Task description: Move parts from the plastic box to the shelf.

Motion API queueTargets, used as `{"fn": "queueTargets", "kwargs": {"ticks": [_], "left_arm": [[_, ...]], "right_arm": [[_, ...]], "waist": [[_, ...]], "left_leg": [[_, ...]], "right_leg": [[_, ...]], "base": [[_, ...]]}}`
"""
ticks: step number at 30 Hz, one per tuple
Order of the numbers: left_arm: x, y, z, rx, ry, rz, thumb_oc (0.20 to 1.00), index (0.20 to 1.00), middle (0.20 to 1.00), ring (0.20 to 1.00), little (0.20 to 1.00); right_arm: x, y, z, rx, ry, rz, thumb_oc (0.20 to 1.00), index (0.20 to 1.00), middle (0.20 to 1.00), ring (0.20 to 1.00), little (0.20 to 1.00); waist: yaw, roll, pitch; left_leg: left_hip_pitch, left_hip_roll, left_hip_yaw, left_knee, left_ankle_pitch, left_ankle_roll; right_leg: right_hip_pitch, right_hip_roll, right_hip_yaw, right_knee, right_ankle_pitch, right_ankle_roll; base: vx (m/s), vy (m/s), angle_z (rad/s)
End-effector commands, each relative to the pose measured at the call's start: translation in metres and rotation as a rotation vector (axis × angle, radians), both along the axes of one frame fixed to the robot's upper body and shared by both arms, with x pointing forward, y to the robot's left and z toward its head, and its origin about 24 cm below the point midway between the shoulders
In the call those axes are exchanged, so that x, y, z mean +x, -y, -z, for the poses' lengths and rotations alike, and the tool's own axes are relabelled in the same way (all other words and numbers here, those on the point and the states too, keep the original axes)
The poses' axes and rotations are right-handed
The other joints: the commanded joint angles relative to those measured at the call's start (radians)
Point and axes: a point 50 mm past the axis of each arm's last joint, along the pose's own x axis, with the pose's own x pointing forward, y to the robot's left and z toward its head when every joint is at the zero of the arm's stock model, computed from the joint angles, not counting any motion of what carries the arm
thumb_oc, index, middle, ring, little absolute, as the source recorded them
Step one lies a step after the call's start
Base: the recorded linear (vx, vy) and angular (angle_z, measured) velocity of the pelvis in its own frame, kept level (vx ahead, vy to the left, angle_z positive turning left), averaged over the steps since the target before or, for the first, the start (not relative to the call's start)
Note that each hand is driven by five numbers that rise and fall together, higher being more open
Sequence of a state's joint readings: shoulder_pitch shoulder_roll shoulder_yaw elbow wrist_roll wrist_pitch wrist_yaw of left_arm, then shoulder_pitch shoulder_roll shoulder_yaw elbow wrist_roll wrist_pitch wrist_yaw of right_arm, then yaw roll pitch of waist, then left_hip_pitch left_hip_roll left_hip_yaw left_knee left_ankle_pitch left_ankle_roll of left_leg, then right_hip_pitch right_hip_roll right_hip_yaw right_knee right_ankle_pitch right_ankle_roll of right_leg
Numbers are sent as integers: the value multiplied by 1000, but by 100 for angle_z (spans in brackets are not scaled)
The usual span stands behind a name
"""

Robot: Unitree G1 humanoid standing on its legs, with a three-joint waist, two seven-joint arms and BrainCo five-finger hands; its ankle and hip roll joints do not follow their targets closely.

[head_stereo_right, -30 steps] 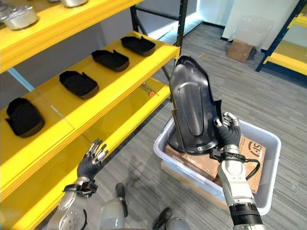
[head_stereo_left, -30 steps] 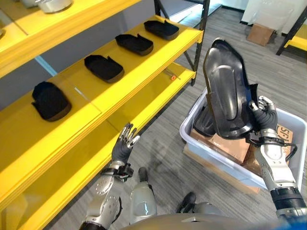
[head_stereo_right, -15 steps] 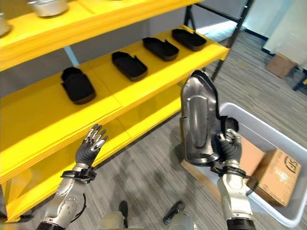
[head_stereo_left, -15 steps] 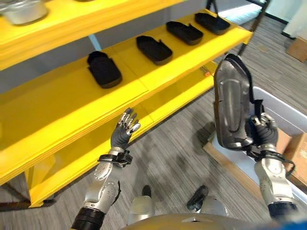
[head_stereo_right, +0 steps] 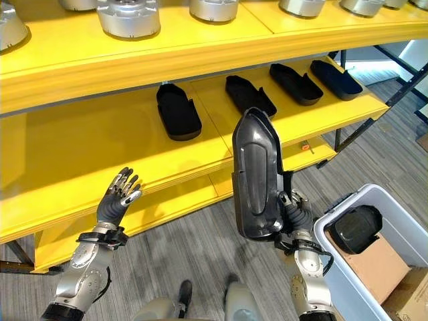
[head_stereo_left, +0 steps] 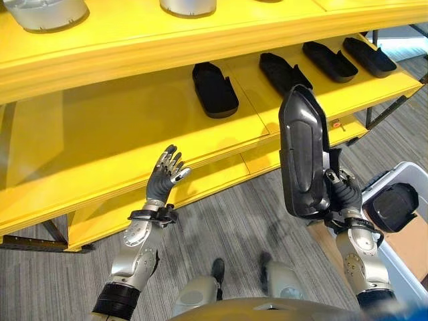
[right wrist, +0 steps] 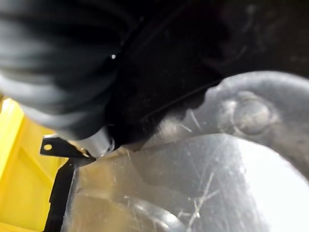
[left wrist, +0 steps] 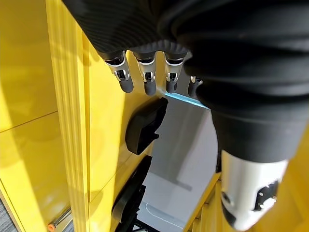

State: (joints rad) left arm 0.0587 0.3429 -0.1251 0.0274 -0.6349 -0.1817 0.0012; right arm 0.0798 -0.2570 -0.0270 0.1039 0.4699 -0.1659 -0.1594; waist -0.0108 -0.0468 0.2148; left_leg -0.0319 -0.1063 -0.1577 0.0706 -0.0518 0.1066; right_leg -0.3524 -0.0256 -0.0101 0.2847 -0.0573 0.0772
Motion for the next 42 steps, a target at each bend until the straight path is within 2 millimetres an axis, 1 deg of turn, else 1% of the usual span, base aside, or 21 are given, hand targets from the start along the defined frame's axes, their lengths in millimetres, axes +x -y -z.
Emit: {"fn": "queueTargets", "kwargs": {"ticks": [1,5,8,16,19,20,21,23,24,25,26,27,28,29,30,31,32,35,36,40,42], "left_arm": [[3,3,-32,29,167,23,1000,1000,1000,1000,1000],[1,7,-27,18,155,36,1000,1000,1000,1000,1000],[0,7,-24,0,144,30,1000,1000,1000,1000,1000],[2,14,-21,-51,127,29,1000,1000,1000,1000,1000],[1,18,-20,-74,122,45,1000,1000,1000,1000,1000],[3,20,-22,-87,127,50,1000,1000,1000,1000,1000],[4,20,-23,-97,131,56,1000,1000,1000,1000,1000],[3,18,-24,-98,133,49,1000,1000,1000,1000,1000],[3,16,-25,-97,134,38,1000,1000,1000,1000,1000],[4,16,-26,-102,135,35,1000,1000,1000,1000,1000],[4,16,-26,-102,136,35,1000,1000,1000,1000,1000],[7,17,-28,-101,144,40,1000,1000,1000,1000,1000],[8,18,-28,-97,144,42,1000,1000,1000,1000,1000],[7,17,-29,-95,147,39,1000,1000,1000,1000,1000],[6,15,-29,-91,148,38,1000,1000,1000,1000,1000],[6,15,-29,-91,149,38,1000,1000,1000,1000,1000],[4,14,-29,-98,147,41,1000,1000,1000,1000,1000],[2,11,-30,-85,155,43,1000,1000,1000,1000,1000],[3,11,-33,-79,165,45,1000,1000,1000,1000,1000],[3,9,-33,-69,165,47,1000,1000,1000,1000,1000],[3,6,-35,-49,173,42,1000,1000,1000,1000,1000]], "right_arm": [[16,11,-48,-26,237,7,200,200,200,200,200],[13,14,-46,-18,237,22,200,200,200,200,200],[12,18,-45,-30,229,34,200,200,200,200,200],[8,32,-48,-47,239,92,200,200,200,200,200],[6,36,-52,-54,255,104,200,200,200,200,200],[4,42,-58,-67,284,137,200,200,200,200,200],[3,44,-60,-73,290,153,200,200,200,200,200],[2,43,-58,-66,282,158,200,200,200,200,200],[0,44,-58,-65,280,168,200,200,200,200,200],[-3,47,-55,-64,271,183,200,200,200,200,200],[-6,48,-54,-63,263,189,200,200,200,200,200],[-8,48,-53,-53,266,198,200,200,200,200,200],[-9,47,-52,-53,262,191,200,200,200,200,200],[-9,47,-52,-55,256,184,200,200,200,200,200],[-9,45,-51,-53,253,172,200,200,200,200,200],[-9,46,-51,-53,253,172,200,200,200,200,200],[-10,45,-48,-43,239,169,200,200,200,200,200],[-12,45,-44,-31,222,173,200,200,200,200,200],[-13,44,-44,-25,229,181,200,200,200,200,200],[-16,44,-41,-18,217,183,200,200,200,200,200],[-18,43,-39,-7,210,184,200,200,200,200,200]], "waist": [[-29,-2,22],[-40,-12,15],[-36,-10,-17],[-36,-4,-39],[-33,-11,-24],[-51,-21,-9],[-65,-31,-5],[-62,-28,-8],[-68,-19,-12],[-77,-10,-17],[-82,0,-21],[-84,19,-24],[-75,29,-25],[-66,34,-24],[-56,40,-27],[-57,39,-28],[-59,40,-40],[-49,27,-45],[-47,24,-42],[-47,13,-43],[-45,-3,-43]], "left_leg": [[53,19,-11,-45,-27,-62],[96,6,-41,-36,-65,-69],[114,24,-41,-52,-70,-78],[117,74,-71,-5,-102,-114],[64,62,-36,120,-96,-142],[7,140,112,181,-77,-165],[-4,224,206,168,-61,-165],[6,316,256,103,-10,-180],[10,369,290,51,40,-198],[9,429,339,-2,109,-219],[7,471,366,-45,167,-235],[-2,518,384,-111,251,-265],[-2,519,351,-118,269,-274],[14,511,303,-111,253,-281],[17,493,257,-93,213,-278],[12,492,255,-90,214,-277],[15,480,268,-86,173,-281],[11,444,280,-58,125,-271],[1,430,288,-39,113,-271],[-9,407,293,-18,85,-263],[-36,373,285,0,65,-253]], "right_leg": [[84,-47,-34,-197,167,47],[126,-50,-28,-262,203,51],[166,-34,-31,-279,208,40],[204,-20,-86,-230,124,5],[245,-32,-121,-226,99,-8],[271,-60,-159,-224,88,-7],[279,-82,-173,-225,85,1],[289,-97,-180,-233,79,17],[290,-102,-190,-230,71,23],[288,-114,-211,-221,61,28],[286,-124,-225,-209,53,31],[286,-138,-244,-196,41,43],[286,-147,-240,-191,43,53],[290,-150,-227,-188,40,57],[296,-153,-210,-191,43,62],[294,-153,-210,-194,47,62],[312,-180,-209,-199,56,76],[339,-218,-201,-217,78,92],[346,-239,-204,-225,95,102],[357,-260,-215,-236,107,112],[364,-291,-226,-258,140,130]], "base": [[199,-75,33],[177,-101,72],[184,-134,53],[122,-135,29],[46,-85,40],[-41,23,61],[-61,73,103],[-30,87,134],[-13,118,51],[-12,153,-24],[21,250,-3],[54,275,30],[76,277,36],[94,212,14],[56,123,-25],[99,206,-52],[91,223,-77],[74,224,26],[29,170,71],[18,132,14],[30,213,12]]}}
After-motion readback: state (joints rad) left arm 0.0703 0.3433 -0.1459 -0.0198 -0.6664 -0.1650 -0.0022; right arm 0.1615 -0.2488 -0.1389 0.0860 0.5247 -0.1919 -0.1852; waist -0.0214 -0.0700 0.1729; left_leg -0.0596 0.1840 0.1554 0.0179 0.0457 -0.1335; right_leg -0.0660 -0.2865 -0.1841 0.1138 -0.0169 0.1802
